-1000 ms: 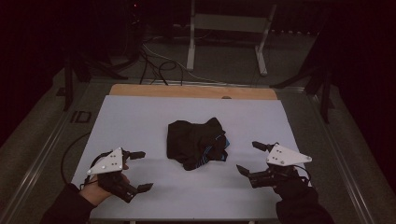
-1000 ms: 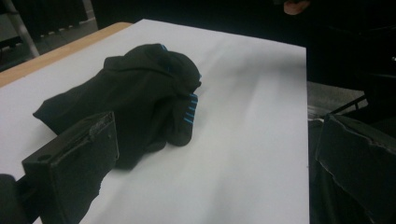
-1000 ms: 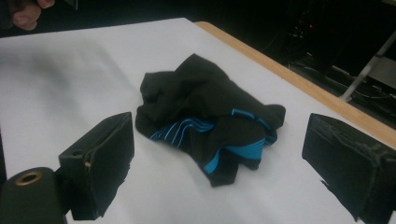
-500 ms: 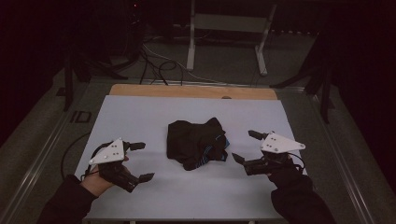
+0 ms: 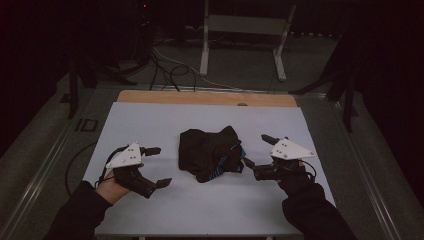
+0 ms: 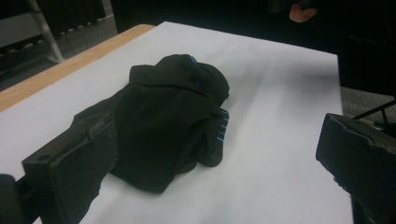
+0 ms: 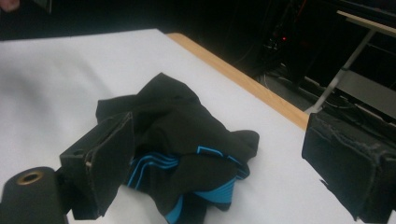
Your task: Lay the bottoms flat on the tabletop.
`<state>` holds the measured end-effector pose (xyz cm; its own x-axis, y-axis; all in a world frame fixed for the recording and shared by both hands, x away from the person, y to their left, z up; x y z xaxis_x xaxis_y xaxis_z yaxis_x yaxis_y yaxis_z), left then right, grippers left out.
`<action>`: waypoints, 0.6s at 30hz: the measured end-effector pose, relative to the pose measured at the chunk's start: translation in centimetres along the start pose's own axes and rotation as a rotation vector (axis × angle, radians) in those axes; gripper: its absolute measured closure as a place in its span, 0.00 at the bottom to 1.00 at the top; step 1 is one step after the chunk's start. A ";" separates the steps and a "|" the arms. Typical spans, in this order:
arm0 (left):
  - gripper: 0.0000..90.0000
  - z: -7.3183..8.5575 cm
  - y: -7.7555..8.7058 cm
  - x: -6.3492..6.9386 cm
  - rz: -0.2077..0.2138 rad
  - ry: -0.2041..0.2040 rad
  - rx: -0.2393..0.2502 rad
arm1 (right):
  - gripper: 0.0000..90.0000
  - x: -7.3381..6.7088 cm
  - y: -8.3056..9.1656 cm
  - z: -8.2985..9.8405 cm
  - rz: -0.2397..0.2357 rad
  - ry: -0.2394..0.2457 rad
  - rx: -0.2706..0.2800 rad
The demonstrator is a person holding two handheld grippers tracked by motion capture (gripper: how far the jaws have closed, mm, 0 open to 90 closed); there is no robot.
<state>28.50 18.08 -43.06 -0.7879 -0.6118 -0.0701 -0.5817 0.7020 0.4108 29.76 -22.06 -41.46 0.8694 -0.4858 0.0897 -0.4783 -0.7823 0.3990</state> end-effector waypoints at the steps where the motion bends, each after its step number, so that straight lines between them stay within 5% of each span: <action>1: 0.00 0.0 -0.3 0.0 -0.004 0.000 -0.005 | 0.11 0.1 -0.2 0.2 0.006 -0.004 -0.005; 14: 0.00 1.2 -3.8 0.1 -0.068 0.004 -0.042 | 0.11 -0.7 -3.2 3.4 -0.048 -0.126 -0.049; 18: 0.00 1.7 -4.6 0.0 -0.075 0.016 -0.073 | 0.12 -0.9 -4.0 4.4 -0.057 -0.117 -0.087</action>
<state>30.83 15.53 -46.50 -0.7388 -0.6680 -0.0893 -0.6225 0.6256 0.4702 30.31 -20.20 -47.15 0.8722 -0.4876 -0.0402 -0.4116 -0.7758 0.4782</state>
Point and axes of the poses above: each handheld gripper's, and its own axes: y roughly backward along the jaws, z roughly out of its underside, x roughly to its right, the point moved 1 cm from there along -y, roughly forward along the jaws, and after that the axes turned 14 degrees about -z, right-handed, at the moved point
